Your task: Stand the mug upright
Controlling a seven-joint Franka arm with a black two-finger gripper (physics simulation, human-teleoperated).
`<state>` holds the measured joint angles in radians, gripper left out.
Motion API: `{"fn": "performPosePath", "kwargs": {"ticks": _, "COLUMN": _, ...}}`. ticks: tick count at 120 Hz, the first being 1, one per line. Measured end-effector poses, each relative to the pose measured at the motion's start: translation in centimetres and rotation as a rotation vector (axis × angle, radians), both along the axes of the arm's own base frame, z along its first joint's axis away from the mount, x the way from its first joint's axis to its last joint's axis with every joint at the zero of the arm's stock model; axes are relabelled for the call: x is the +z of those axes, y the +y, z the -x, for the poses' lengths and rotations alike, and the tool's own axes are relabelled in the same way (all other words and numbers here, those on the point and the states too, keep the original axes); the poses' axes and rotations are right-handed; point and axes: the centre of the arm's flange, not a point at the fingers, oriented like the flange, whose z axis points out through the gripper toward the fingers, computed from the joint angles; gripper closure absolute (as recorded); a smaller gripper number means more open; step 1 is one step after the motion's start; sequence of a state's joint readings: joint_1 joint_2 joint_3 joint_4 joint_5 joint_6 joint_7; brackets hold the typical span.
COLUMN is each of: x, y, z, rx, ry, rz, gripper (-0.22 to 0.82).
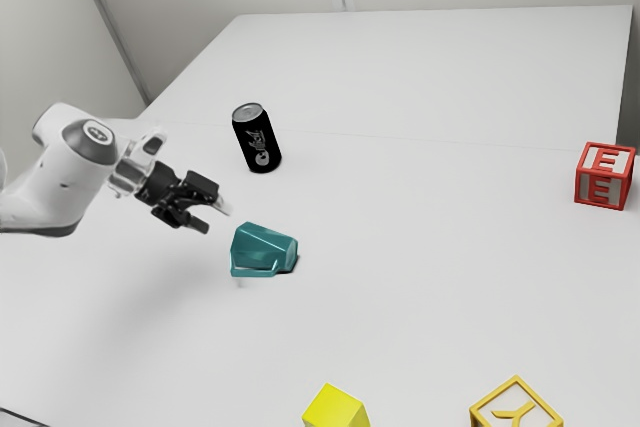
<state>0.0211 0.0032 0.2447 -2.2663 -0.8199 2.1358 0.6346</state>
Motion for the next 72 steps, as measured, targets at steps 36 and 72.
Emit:
{"fn": "performPosePath", "kwargs": {"ticks": 36, "x": -4.2, "y": 0.0, "z": 0.3, "rx": 0.001, "ry": -0.100, "rz": 0.097, "gripper": 0.02}}
{"fn": "performPosePath", "kwargs": {"ticks": 72, "x": -6.6, "y": -0.5, "z": 0.3, "rx": -0.020, "ry": -0.203, "rz": 0.158, "gripper": 0.02}}
